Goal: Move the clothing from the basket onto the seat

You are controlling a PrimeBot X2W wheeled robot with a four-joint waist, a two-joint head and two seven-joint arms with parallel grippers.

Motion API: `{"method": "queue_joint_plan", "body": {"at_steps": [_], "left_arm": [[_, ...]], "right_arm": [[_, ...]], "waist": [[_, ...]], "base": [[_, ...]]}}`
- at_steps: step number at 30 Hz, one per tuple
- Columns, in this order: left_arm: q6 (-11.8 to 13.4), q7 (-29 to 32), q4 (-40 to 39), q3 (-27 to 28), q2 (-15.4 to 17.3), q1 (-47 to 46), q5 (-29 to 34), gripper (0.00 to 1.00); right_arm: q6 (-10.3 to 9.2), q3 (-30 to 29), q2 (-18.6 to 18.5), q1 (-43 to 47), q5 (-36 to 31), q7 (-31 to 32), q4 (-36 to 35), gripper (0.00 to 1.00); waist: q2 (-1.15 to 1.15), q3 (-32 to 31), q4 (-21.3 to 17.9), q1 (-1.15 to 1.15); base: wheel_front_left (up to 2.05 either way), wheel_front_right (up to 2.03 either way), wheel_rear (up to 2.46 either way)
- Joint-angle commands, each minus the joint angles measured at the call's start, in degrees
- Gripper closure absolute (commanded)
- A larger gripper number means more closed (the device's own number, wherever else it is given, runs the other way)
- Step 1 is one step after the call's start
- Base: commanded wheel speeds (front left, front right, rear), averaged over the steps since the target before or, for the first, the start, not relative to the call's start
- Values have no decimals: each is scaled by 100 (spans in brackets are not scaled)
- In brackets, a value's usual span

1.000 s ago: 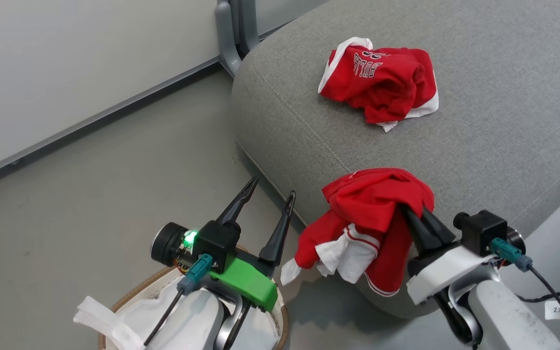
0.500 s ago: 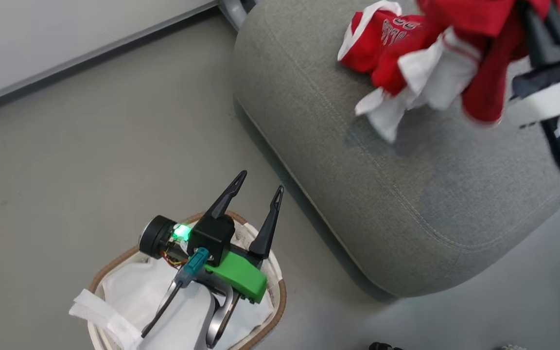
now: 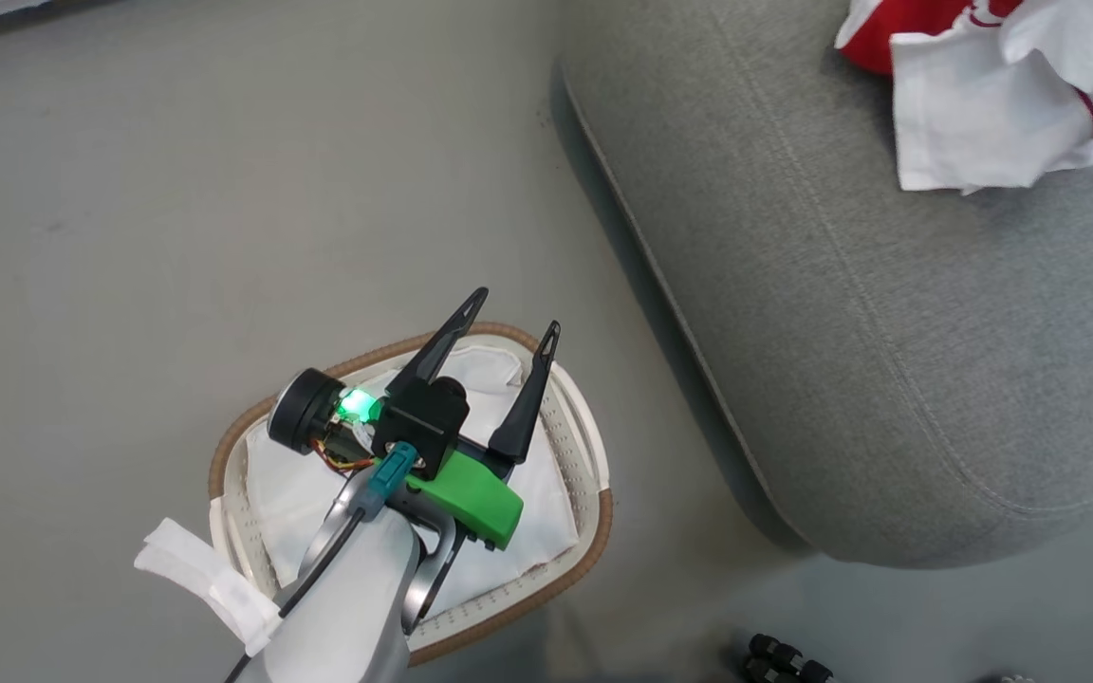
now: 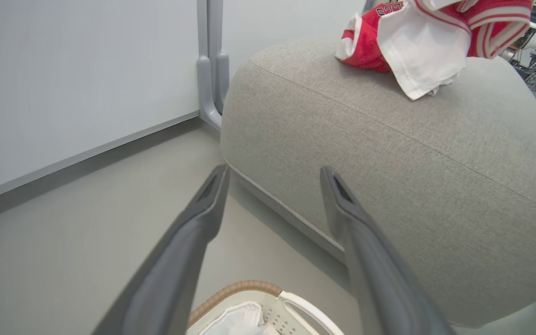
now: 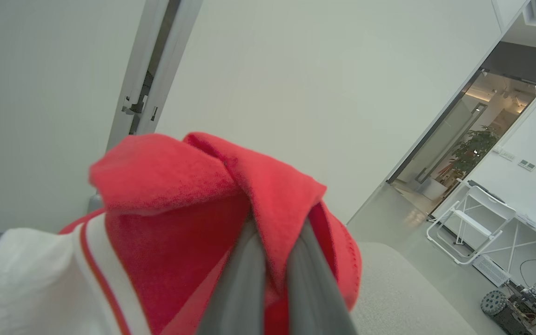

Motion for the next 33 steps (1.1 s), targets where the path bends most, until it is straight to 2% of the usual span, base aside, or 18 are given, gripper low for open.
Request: {"method": "queue_joint_plan", "body": {"at_steps": [1, 6, 12, 13, 17, 22, 27, 33], "left_arm": [[-23, -5, -12, 14, 33, -128, 18, 0], [-28, -4, -47, 73, 37, -210, 76, 0], [-29, -4, -76, 228, 46, -185, 115, 0], [-28, -4, -66, 252, 46, -169, 119, 0], [-29, -5, -74, 367, 40, -88, 104, 0], [25, -4, -91, 564, 31, 78, 32, 0], [154, -4, -110, 888, 32, 232, -5, 0], [326, -4, -275, 1379, 25, 485, -62, 0]], "right_arm": [[-8, -98, 49, 12, -92, -29, 198, 100], [-8, -488, 249, 274, -187, -21, 853, 100], [-8, -885, 548, 670, -301, -21, 1051, 100], [-8, -956, 591, 751, -334, -21, 1023, 0], [-8, -1167, 797, 1110, -398, -21, 768, 0], [-8, -1283, 1042, 1707, -479, -22, 37, 0], [-8, -1013, 1361, 2117, -315, -22, -841, 0], [-8, -445, 1815, 2536, -125, -21, -1416, 0]], "waist": [[46, 495, 485, 0], [46, 750, 680, 0], [46, 795, 740, 0], [46, 766, 740, 0], [46, 567, 719, 0], [46, 180, 702, 0], [46, -258, 761, 0], [46, -727, 980, 0]], "base": [[0, 0, 0], [0, 0, 0], [0, 0, 0], [0, 0, 0], [0, 0, 0], [0, 0, 0], [0, 0, 0], [0, 0, 0]]}}
